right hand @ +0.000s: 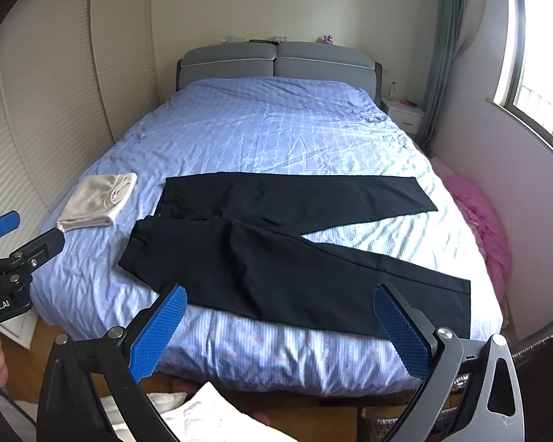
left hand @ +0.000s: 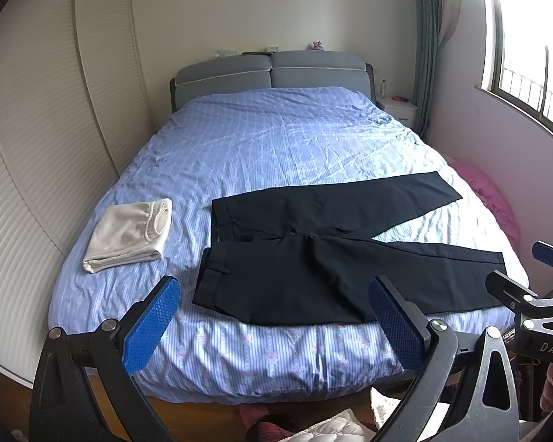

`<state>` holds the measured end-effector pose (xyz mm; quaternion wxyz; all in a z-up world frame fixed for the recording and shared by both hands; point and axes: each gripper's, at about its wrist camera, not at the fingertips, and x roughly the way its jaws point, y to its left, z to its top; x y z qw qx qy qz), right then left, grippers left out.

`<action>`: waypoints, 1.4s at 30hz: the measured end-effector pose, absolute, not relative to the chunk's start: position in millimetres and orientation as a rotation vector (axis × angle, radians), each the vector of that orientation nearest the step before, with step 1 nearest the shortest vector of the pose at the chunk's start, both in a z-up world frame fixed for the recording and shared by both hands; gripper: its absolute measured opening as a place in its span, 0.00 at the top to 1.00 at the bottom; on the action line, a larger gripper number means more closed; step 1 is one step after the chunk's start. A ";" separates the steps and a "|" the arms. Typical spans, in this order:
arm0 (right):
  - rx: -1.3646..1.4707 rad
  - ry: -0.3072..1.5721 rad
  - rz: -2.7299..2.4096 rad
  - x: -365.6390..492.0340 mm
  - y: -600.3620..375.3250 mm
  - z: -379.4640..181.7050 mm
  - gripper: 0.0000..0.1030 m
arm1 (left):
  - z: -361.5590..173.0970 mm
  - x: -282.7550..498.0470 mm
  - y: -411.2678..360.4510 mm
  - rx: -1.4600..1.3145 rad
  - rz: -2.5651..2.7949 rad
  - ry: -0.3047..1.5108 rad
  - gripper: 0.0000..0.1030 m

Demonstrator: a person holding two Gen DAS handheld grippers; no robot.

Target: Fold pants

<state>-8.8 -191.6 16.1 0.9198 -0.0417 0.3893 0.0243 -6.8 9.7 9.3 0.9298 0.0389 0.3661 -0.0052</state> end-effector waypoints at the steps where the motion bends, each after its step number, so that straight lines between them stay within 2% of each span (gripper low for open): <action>1: -0.085 0.800 0.050 -8.9 -191.6 16.0 0.00 | 9.0 -6.8 9.5 0.081 -0.011 0.750 0.00; 42: -0.070 0.817 0.059 -9.3 -189.9 13.8 0.00 | 6.6 -13.8 12.1 0.068 -0.006 0.749 0.00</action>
